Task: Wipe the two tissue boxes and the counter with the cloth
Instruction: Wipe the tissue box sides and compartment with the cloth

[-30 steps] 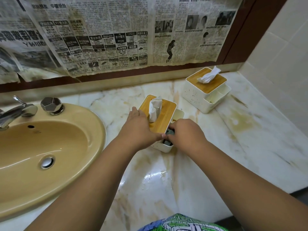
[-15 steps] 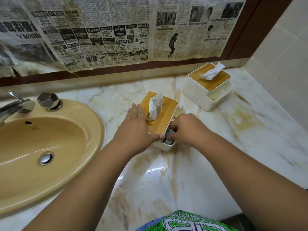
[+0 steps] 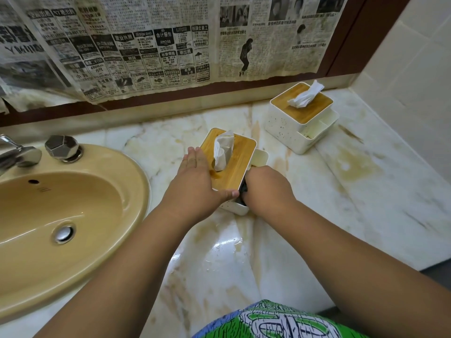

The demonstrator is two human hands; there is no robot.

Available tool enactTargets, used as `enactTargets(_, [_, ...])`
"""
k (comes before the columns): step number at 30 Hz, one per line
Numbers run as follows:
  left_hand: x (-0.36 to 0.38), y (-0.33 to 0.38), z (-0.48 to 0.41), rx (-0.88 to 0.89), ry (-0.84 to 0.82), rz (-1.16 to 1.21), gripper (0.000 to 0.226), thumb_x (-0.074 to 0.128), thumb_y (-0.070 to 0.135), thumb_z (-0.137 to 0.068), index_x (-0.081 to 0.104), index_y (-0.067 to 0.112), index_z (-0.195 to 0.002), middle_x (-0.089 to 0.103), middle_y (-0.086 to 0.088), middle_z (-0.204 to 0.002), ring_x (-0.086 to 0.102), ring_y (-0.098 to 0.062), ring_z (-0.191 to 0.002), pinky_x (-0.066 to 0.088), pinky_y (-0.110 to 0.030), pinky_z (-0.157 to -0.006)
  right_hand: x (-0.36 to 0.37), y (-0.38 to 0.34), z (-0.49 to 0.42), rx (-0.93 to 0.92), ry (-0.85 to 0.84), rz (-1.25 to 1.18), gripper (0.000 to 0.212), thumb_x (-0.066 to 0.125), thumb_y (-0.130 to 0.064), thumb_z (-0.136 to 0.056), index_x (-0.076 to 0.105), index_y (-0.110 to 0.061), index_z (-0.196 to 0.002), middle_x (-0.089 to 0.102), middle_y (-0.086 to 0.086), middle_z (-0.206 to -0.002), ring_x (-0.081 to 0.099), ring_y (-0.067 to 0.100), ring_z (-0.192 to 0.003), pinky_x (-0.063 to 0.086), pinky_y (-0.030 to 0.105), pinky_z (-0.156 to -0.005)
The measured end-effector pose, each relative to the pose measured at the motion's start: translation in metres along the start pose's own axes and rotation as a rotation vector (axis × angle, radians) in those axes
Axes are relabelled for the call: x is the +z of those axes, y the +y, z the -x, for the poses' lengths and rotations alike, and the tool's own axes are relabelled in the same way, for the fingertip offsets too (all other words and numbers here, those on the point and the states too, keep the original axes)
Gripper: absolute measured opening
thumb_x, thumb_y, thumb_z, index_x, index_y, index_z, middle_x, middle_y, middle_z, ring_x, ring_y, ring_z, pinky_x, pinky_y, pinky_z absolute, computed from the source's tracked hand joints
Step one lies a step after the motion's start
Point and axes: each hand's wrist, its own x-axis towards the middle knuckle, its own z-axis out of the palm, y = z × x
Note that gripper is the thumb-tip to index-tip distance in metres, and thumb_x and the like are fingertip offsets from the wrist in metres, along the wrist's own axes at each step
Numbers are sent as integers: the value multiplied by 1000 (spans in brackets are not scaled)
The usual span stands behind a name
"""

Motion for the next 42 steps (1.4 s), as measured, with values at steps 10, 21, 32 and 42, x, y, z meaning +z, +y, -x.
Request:
enactTargets(10, [3,-4,-1,6,16,6,130,69,74,-72,-3,10,-160,-4,-8,-168,-6,-19,-155,13,-35,-124,2,16,-10,-96,-60,-73,37,71,-21,-72,40,-16,-54,39,0,-52,40,18,-49,24,26,-46])
enactTargets(21, [1,-2,1,-1,8,-7,130,68,74,-74,-4,9,-160,-6,-10,-168,-4,-22,-155,9,-34,-123,-9,29,-16,-121,-170,-310,16,76,-17,-71,67,-4,-66,53,10,-60,42,15,-53,35,28,-51])
enactTargets(32, [0,-2,1,-5,-11,-13,126,68,71,-75,-1,10,-160,-8,-10,-168,-4,-23,-155,10,-35,-124,-16,18,-14,-124,-182,-116,30,82,-32,-69,58,-15,-58,50,-3,-53,48,15,-51,35,25,-50])
enactTargets(42, [-2,-1,-3,-5,-37,-45,131,68,74,-73,-3,7,-159,-6,-11,-168,-6,-22,-155,9,-35,-124,4,6,-10,39,-27,-16,26,73,-22,-73,52,-17,-61,50,0,-61,49,17,-52,30,23,-44])
